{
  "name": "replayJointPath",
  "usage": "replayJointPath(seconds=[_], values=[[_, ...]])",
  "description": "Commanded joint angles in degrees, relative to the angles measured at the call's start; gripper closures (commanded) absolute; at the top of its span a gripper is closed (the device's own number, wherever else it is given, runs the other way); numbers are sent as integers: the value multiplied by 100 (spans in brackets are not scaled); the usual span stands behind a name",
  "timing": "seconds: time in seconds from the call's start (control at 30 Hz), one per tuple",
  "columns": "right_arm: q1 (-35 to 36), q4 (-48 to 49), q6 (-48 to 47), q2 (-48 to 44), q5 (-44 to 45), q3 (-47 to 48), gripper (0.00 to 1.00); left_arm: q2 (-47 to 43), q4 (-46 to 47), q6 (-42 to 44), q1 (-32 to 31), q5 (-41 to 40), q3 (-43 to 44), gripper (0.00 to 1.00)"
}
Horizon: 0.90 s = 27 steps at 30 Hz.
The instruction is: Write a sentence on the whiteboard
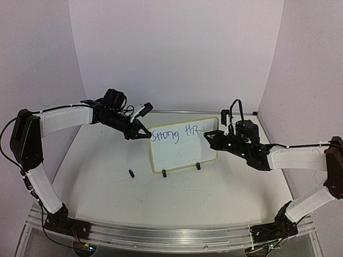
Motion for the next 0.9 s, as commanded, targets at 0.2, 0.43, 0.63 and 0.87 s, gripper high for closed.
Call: replayJointPath(seconds=[0.2, 0.43, 0.63, 0.87], values=[[-9, -157, 146, 151, -12, -57, 100, 86, -447, 272, -79, -464, 36, 100], [-12, 252, 309, -36, 18, -67, 100, 85, -456, 275, -80, -464, 36, 100], [-9, 490, 362, -138, 177, -85, 100, 68, -456, 273, -81, -464, 36, 100], [-14, 550, 415, -138, 375, -191, 100, 61, -453, 275, -82, -472, 36, 100]])
